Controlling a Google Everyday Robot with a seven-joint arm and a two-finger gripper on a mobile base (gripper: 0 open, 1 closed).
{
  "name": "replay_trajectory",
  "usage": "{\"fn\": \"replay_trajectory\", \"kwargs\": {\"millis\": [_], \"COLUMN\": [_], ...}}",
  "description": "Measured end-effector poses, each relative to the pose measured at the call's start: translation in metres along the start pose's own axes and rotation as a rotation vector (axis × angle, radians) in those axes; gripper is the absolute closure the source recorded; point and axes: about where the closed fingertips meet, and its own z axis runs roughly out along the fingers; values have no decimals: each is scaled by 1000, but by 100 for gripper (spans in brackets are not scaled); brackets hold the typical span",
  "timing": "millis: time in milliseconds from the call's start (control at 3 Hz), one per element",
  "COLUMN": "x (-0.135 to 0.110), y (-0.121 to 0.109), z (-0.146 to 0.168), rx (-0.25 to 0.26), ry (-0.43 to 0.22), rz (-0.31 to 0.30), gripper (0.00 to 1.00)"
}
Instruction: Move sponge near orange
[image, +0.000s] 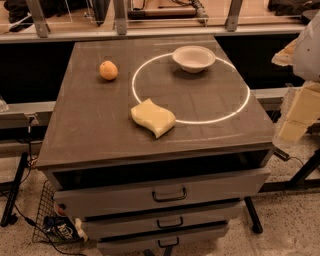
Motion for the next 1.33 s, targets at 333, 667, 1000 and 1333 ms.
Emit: {"fn": "replay_trajectory", "kwargs": {"millis": [333,667,1000,1333], "x": [0,-8,-39,-90], "y": [0,-5,-23,-42], "z": [0,25,76,132], "rx": [0,-32,-88,-134], "ry": [0,-60,-167,-283], "rz": [0,3,-18,-53], "gripper": [0,0,0,0]}}
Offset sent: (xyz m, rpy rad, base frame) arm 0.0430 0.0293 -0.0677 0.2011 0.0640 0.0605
